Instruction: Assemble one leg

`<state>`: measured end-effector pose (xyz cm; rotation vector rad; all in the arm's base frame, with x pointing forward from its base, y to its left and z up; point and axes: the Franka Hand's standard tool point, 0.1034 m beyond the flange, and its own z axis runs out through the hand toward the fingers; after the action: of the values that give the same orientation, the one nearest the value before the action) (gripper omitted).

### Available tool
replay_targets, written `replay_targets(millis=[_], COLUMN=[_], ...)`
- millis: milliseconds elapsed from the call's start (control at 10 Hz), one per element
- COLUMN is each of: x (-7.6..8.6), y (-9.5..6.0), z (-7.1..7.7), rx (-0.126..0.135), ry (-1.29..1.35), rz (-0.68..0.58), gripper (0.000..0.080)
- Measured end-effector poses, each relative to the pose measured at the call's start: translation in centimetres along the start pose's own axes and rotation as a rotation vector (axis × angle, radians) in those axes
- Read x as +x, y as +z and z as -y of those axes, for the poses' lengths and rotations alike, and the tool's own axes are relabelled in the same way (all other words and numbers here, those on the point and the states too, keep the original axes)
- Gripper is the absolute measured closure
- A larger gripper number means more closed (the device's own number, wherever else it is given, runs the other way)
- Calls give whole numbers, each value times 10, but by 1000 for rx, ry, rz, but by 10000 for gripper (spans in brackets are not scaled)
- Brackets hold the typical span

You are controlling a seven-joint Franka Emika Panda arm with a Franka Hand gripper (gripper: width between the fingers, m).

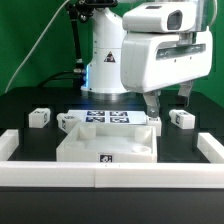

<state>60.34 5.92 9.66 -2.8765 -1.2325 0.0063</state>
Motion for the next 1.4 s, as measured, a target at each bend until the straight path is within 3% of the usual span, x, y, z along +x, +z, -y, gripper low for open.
replay_targets(millis=[900,1200,1400], x=[-1,-28,-29], y=[1,11,13], z=[0,-1,0], rx=[1,-22,-23], ry=[-4,-341,-364], rz=[1,1,12], gripper=[150,150,150])
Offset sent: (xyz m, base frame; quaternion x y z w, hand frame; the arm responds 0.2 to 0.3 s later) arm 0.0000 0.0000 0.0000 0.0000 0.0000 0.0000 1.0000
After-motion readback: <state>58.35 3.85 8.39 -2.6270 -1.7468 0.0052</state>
